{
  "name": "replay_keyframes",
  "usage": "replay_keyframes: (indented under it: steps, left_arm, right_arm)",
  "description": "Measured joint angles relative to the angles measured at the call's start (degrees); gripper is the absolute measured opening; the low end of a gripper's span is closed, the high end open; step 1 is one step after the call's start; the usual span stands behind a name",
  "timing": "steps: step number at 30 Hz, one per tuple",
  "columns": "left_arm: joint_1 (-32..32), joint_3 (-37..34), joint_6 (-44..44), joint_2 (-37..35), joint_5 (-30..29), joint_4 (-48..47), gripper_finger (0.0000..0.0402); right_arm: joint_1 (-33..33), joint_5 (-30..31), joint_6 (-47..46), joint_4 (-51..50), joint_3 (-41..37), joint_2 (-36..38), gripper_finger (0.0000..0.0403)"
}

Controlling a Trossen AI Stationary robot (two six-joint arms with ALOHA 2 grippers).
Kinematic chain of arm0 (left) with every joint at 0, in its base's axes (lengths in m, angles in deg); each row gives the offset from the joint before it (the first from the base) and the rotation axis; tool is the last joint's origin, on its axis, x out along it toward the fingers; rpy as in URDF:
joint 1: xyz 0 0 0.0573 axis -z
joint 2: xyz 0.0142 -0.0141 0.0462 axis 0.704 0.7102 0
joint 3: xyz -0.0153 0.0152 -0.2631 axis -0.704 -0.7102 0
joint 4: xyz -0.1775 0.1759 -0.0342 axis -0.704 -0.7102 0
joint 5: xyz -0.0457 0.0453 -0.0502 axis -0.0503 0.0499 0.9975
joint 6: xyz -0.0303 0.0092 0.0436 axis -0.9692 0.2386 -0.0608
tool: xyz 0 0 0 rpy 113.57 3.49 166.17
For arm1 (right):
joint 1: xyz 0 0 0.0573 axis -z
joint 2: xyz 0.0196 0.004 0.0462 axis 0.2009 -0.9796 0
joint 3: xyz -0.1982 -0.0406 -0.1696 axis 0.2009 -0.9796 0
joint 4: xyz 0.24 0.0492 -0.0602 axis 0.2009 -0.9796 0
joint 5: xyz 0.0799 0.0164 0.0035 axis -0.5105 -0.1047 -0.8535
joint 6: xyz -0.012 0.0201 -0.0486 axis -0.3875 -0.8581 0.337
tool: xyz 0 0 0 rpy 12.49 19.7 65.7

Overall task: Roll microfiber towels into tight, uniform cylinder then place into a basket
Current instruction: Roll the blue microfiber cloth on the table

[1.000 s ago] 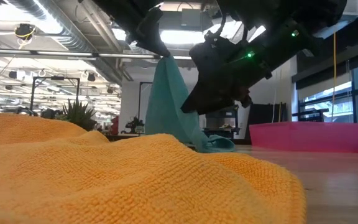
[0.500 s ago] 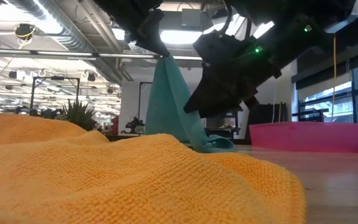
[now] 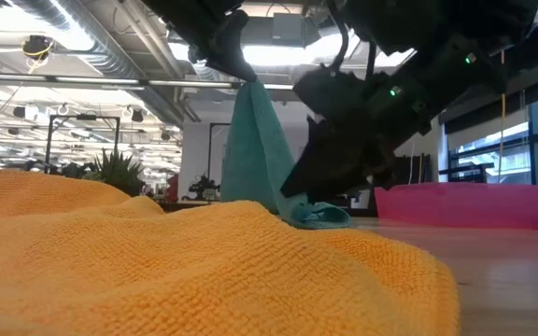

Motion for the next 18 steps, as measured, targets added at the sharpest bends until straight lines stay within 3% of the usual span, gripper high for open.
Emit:
replay_keyframes:
  steps: [4, 10, 18]
  left_arm:
    - [0.0, 0.0, 0.0, 0.0, 0.0, 0.0, 0.0]
    - [0.0, 0.0, 0.31, 0.0, 0.02, -0.76, 0.0]
    - [0.04, 0.04, 0.38, -3.0, 1.11, -4.45, 0.0]
  right_arm:
    - [0.0, 0.04, 0.13, 0.16, 0.0, -0.38, 0.0123]
    - [0.0, 0.03, 3.87, -0.06, 0.0, -0.27, 0.0015]
    - [1.51, 0.18, 11.17, -8.13, 0.03, 7.27, 0.0006]
